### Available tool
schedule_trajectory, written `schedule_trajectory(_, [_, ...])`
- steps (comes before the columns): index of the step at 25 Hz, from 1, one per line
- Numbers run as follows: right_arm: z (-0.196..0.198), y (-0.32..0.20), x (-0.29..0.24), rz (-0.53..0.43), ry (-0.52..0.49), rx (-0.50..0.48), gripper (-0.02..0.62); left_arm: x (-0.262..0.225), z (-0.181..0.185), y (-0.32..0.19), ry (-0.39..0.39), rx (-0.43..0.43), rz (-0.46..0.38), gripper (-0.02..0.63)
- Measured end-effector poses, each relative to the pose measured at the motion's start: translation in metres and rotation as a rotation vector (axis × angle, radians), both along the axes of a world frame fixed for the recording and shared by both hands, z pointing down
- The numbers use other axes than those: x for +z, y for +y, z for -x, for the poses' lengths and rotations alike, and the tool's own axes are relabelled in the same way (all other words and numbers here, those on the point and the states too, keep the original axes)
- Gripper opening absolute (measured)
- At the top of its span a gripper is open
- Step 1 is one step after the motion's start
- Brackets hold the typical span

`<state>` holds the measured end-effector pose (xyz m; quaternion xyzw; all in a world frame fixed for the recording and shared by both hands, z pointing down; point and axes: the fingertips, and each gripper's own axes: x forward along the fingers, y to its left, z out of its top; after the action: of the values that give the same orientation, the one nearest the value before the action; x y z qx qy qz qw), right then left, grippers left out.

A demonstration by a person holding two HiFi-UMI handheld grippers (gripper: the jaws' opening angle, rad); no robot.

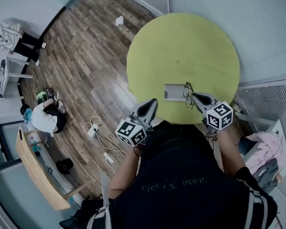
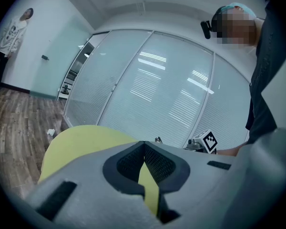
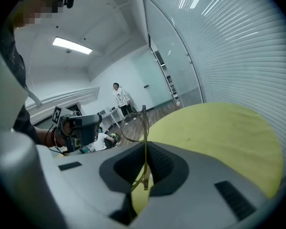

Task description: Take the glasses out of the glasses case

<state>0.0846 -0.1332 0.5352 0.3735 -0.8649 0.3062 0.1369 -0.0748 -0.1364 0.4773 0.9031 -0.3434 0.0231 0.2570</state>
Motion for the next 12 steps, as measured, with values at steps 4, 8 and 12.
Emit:
schedule_trajectory(4, [-0.01, 0.009, -0.007, -0.007, -0.074, 0.034, 0.034, 0.0, -0.005, 0.004, -0.018, 0.014, -0.015, 0.017])
schedule_trajectory(8, [-0.014, 0.016, -0.017, -0.02, -0.153, 0.056, 0.035, -0.001, -0.004, 0.007, -0.031, 0.003, -0.038, 0.017])
schedule_trajectory(12, [-0.018, 0.021, -0.022, -0.016, -0.196, 0.067, 0.034, -0.003, -0.003, 0.008, -0.042, -0.002, -0.061, 0.017])
